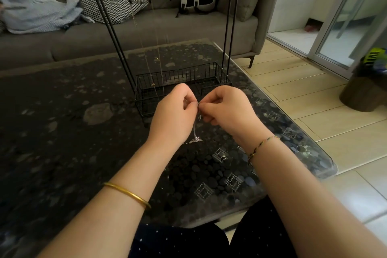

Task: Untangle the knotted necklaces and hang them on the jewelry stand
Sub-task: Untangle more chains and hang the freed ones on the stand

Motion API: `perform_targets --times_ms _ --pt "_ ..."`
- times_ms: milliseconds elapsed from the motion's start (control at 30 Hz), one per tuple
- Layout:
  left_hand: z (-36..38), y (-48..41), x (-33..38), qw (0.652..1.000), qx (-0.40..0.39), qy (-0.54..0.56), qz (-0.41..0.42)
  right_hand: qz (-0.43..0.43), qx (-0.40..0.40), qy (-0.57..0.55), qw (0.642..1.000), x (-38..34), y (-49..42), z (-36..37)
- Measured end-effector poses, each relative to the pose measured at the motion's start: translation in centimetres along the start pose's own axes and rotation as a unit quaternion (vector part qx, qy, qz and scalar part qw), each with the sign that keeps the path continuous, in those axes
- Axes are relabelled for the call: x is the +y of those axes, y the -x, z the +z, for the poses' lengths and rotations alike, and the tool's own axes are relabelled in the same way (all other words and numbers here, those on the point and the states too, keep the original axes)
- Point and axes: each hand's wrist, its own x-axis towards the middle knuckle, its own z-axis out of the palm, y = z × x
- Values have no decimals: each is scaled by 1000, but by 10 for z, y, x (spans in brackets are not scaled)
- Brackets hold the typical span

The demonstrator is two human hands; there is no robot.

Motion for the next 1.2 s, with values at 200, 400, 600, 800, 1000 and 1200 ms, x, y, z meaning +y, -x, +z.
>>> perform_targets --times_ms 200,400,600,800,1000,1200 --pt "0 -1 -3 999 -39 25 12 2 -2 7 1000 1 -1 -1" --pt "2 -1 -10 998 -43 51 -5 6 -15 25 1000 3 -1 -2" --pt "2 -3 -10 997 -31 75 -16 -16 -9 54 998 5 -2 -1" --pt "1 -4 -10 998 -30 59 -22 12 -2 -3 1000 2 -2 -1" --pt "1 -4 -10 998 -27 54 -14 40 -21 -93 995 -1 1 -3" --pt "-1 -2 -7 997 -26 66 0 33 -37 -101 994 -1 0 -3"
